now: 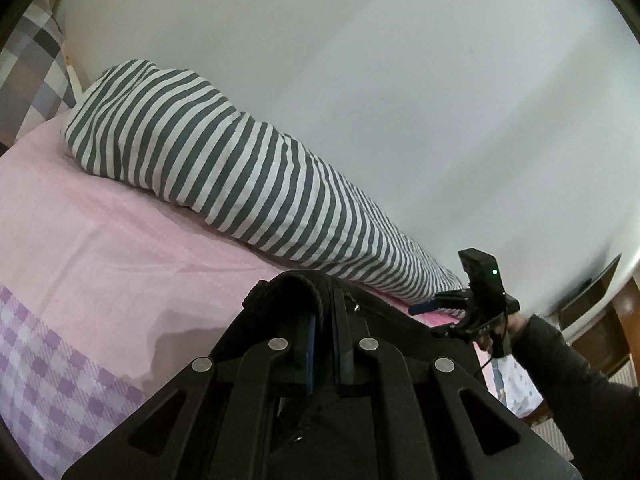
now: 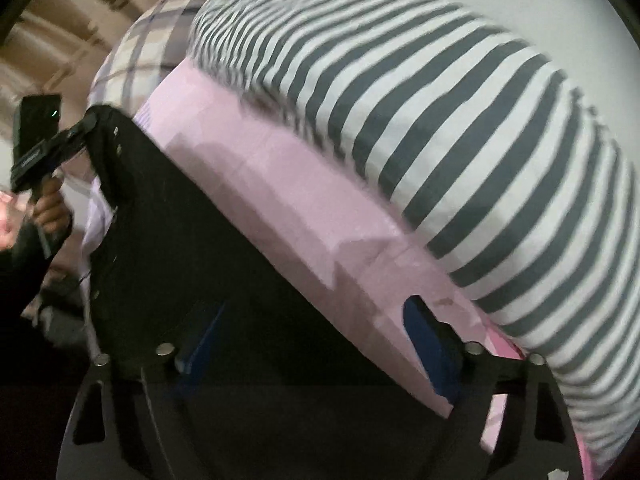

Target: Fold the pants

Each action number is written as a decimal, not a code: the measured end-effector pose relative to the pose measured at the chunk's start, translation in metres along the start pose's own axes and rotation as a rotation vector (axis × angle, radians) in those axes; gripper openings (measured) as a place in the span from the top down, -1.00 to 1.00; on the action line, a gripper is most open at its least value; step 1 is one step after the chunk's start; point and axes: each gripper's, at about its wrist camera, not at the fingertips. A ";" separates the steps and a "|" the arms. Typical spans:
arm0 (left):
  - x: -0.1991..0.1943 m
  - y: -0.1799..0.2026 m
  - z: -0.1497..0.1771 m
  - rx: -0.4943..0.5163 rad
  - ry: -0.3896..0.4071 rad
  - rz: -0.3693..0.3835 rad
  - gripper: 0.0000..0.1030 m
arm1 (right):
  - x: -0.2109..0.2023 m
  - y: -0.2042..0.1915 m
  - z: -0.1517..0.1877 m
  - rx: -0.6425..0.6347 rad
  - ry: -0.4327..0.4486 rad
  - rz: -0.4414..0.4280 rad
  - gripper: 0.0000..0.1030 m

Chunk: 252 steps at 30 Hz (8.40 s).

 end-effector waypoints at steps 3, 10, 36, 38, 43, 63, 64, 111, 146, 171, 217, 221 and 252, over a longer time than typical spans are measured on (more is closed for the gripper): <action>0.004 0.002 -0.002 0.004 -0.009 -0.012 0.88 | 0.008 0.006 0.002 -0.060 -0.061 -0.031 -0.42; -0.001 0.006 0.001 0.016 -0.007 -0.025 0.88 | 0.023 0.026 0.015 -0.081 -0.142 -0.021 -0.07; -0.041 0.055 0.037 0.268 -0.024 -0.135 0.88 | -0.100 -0.100 0.148 0.200 0.204 0.606 0.86; -0.056 0.064 0.052 0.294 -0.041 -0.127 0.88 | -0.106 -0.113 0.171 0.248 0.228 0.604 0.86; -0.081 0.074 0.091 0.318 -0.104 -0.125 0.87 | -0.097 -0.152 0.225 0.354 0.224 0.553 0.87; -0.068 0.039 0.215 0.304 -0.438 -0.414 0.65 | -0.051 -0.189 0.274 0.472 0.179 0.564 0.76; -0.070 0.039 0.215 0.285 -0.445 -0.425 0.60 | -0.053 -0.190 0.274 0.479 0.186 0.555 0.62; -0.096 0.003 0.194 -0.447 -0.138 -0.197 0.61 | -0.067 -0.044 0.358 1.320 0.418 0.273 0.39; -0.106 0.009 0.178 -0.068 -0.513 -0.344 0.68 | -0.099 -0.178 0.487 1.368 0.289 0.441 0.94; -0.098 0.168 0.224 0.419 -0.469 -0.271 0.37 | -0.074 -0.160 0.520 1.427 0.391 0.201 0.78; 0.140 0.305 0.390 0.789 -0.814 0.026 0.84 | -0.108 -0.094 0.624 1.737 0.683 0.105 0.53; 0.142 0.304 0.392 0.777 -0.822 0.024 0.84 | -0.112 -0.086 0.647 1.778 0.677 0.127 0.55; 0.133 0.312 0.405 0.865 -0.880 0.073 0.85 | -0.127 -0.140 0.678 1.747 0.543 0.368 0.93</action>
Point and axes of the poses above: each gripper's, at about its wrist camera, not at the fingertips, and x roughly the way its jaws point, y to its right, z to its underside, and after that the axes turned 14 degrees about z, right-handed
